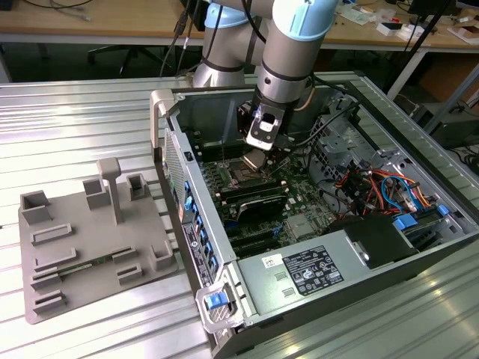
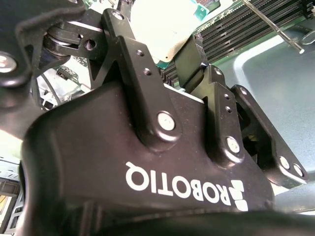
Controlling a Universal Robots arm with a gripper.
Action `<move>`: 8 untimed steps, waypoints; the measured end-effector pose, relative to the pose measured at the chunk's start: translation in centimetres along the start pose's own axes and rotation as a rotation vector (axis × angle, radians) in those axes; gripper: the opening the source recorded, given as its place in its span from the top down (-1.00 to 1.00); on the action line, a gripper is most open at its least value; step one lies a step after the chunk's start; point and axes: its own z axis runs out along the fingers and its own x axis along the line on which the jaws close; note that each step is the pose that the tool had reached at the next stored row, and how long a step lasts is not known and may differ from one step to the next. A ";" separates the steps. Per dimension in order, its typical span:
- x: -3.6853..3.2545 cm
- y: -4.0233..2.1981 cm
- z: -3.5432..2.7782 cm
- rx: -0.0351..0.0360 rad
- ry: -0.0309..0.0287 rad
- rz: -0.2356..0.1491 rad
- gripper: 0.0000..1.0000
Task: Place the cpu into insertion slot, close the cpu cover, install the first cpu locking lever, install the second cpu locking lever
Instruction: 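Place the cpu into insertion slot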
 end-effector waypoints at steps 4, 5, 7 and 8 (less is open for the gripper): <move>0.00 0.00 0.03 -0.0002 -0.0007 0.006 -0.09; 0.00 0.00 0.03 -0.0001 -0.0007 0.008 -0.09; 0.00 0.00 0.05 -0.0002 -0.0010 0.011 -0.09; 0.00 -0.01 0.05 -0.0003 -0.0012 0.013 -0.09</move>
